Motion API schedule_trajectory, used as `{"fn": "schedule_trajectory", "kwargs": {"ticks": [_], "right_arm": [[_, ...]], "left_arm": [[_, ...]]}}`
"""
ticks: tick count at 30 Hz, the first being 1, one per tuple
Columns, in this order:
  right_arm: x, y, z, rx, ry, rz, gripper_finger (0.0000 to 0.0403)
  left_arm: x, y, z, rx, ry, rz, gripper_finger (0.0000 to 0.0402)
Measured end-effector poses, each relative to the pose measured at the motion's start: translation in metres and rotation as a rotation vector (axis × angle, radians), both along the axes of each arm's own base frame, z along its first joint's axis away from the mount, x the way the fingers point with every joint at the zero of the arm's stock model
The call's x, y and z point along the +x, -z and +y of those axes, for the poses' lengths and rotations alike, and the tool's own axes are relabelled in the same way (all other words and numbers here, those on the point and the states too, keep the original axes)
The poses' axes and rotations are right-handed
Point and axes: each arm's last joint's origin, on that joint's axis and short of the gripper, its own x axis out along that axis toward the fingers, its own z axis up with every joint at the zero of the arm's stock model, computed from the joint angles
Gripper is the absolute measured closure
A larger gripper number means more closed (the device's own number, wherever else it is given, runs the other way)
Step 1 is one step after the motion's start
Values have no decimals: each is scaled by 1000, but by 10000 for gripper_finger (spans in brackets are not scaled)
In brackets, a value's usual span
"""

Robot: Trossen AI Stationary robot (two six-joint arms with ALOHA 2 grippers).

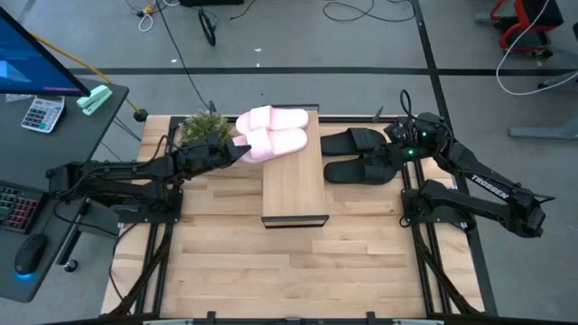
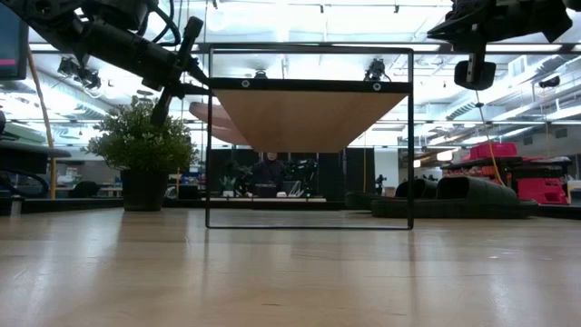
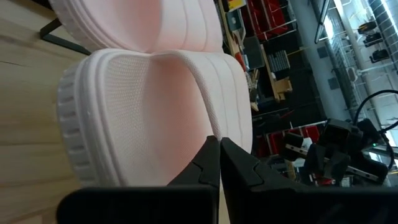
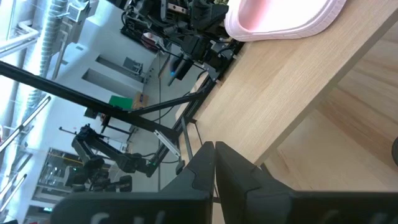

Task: Pick and place slides into the shelf
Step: Put the pink slipper on the shelf

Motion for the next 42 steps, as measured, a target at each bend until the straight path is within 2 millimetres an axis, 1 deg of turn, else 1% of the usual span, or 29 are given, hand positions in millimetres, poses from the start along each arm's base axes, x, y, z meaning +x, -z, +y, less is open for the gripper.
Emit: {"fn": "schedule_trajectory", "kwargs": {"ticks": [21, 30, 33, 42], "right_arm": [[0, 0, 0, 0, 0, 0, 383], [0, 0, 0, 0, 0, 1, 383], [0, 0, 0, 0, 0, 0, 383], [0, 0, 0, 0, 0, 1, 383]], "left_arm": [[2, 1, -3, -16, 121, 1, 399], [2, 0, -3, 22, 197, 11, 400], [1, -1, 0, 34, 199, 6, 400], [-5, -1, 15, 32, 136, 14, 401]]}}
